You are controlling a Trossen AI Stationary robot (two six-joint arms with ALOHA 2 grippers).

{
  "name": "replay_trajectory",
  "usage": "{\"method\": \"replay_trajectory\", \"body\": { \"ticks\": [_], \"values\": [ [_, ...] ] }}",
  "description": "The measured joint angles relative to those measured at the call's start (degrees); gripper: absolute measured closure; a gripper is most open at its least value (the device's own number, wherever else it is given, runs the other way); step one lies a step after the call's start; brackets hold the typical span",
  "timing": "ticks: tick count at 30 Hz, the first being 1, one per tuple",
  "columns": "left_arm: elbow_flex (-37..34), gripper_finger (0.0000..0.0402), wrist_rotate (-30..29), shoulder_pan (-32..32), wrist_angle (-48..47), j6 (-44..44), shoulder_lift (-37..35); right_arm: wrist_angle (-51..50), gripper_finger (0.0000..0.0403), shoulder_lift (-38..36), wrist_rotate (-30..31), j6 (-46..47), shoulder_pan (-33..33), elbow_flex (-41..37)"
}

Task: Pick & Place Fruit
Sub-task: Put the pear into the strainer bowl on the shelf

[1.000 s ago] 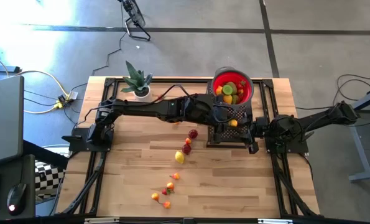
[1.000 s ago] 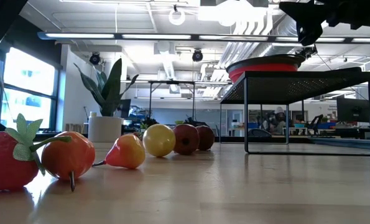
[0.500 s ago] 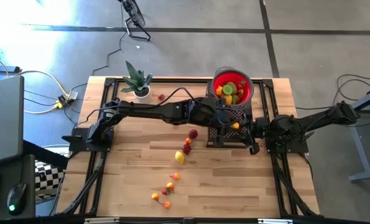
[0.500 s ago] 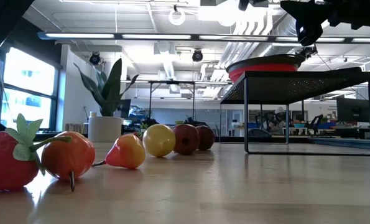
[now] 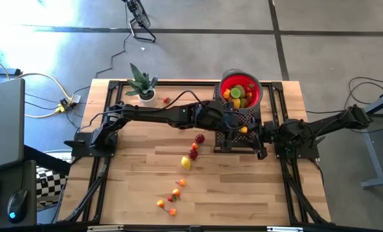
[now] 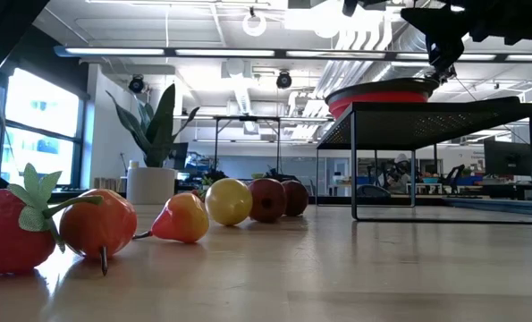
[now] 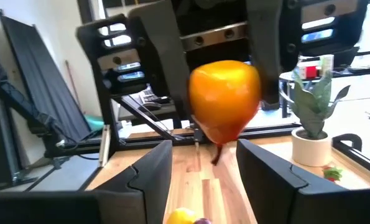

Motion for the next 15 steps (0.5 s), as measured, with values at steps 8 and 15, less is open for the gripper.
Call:
{"method": "replay_trajectory", "body": {
  "ticks": [8, 15],
  "values": [
    [0.0, 0.027, 0.0, 0.0, 0.0, 0.0, -0.1, -0.1, 0.028, 0.0, 0.6, -0.2, 0.0, 0.0],
    [0.0, 0.027, 0.0, 0.0, 0.0, 0.0, -0.1, 0.2, 0.0326, -0.1, 0.6, -0.4, 0.0, 0.0]
  ]
}}
